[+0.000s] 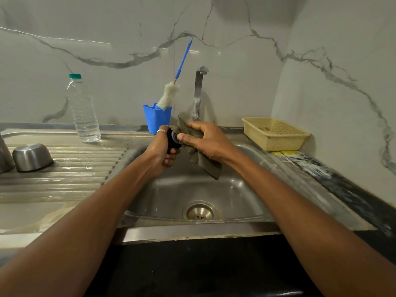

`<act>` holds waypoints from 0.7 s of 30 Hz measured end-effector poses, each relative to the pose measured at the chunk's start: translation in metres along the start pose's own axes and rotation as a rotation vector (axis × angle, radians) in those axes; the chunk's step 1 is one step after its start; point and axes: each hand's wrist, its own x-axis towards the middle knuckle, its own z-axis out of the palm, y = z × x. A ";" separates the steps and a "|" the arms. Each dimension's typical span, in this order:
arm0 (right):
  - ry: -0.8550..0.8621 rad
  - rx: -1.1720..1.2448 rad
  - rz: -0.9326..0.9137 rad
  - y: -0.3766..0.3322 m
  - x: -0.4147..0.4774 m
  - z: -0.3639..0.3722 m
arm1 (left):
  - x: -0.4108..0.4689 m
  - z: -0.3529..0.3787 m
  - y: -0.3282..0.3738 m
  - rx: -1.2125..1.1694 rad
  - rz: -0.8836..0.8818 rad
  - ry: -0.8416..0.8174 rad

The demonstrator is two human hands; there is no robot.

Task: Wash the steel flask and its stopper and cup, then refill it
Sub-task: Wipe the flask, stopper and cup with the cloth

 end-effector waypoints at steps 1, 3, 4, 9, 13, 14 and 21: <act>-0.019 -0.025 -0.007 -0.002 0.000 -0.001 | 0.000 -0.001 0.001 -0.006 0.013 0.018; -0.003 -0.139 -0.020 -0.005 0.001 -0.002 | 0.001 0.000 0.001 -0.005 0.021 0.045; 0.026 -0.226 -0.025 -0.005 0.001 -0.002 | 0.001 0.001 0.000 -0.003 0.016 0.052; 0.195 -0.395 -0.085 0.001 0.002 0.001 | 0.003 0.006 -0.003 -0.009 0.018 0.095; 0.237 -0.374 -0.243 -0.002 0.001 0.008 | 0.005 0.006 -0.005 -0.052 0.028 0.129; 0.187 -0.369 -0.247 -0.003 0.001 0.008 | 0.008 0.004 -0.005 -0.062 0.029 0.150; 0.165 -0.389 -0.071 -0.002 -0.002 0.006 | 0.013 0.001 -0.009 0.024 0.048 0.179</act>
